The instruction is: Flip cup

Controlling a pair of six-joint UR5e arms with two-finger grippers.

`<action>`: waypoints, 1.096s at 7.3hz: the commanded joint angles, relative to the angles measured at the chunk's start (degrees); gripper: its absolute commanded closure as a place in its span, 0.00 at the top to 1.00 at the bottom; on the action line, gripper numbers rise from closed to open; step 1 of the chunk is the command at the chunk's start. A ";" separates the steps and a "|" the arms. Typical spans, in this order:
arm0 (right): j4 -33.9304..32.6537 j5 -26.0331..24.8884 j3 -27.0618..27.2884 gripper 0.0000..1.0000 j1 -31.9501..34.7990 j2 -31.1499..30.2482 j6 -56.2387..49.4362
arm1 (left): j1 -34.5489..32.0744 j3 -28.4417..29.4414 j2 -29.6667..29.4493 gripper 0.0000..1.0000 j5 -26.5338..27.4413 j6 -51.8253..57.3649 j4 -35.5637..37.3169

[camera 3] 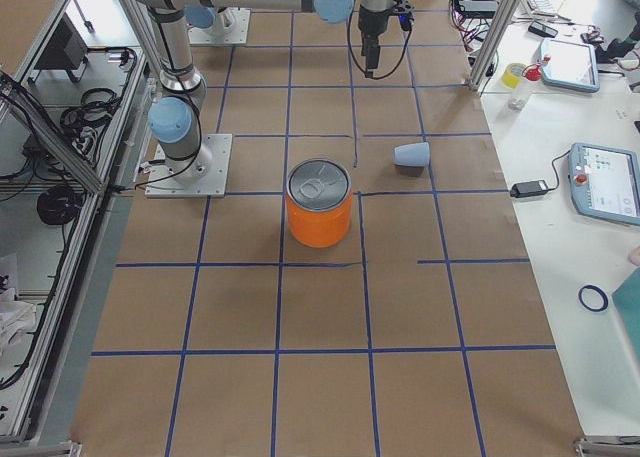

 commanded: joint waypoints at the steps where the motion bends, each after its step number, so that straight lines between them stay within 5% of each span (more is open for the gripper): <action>1: -8.87 -0.47 -4.99 1.00 -2.46 13.33 -4.25 | 0.04 0.00 0.03 1.00 0.00 0.03 -0.01; 4: -17.43 0.14 -4.30 1.00 -5.37 21.88 -9.70 | 0.13 0.00 -0.14 1.00 0.00 0.03 -0.01; 8: -26.48 0.14 -0.26 1.00 -5.37 24.97 -9.10 | 0.12 -0.18 -0.23 1.00 -0.09 -0.14 0.08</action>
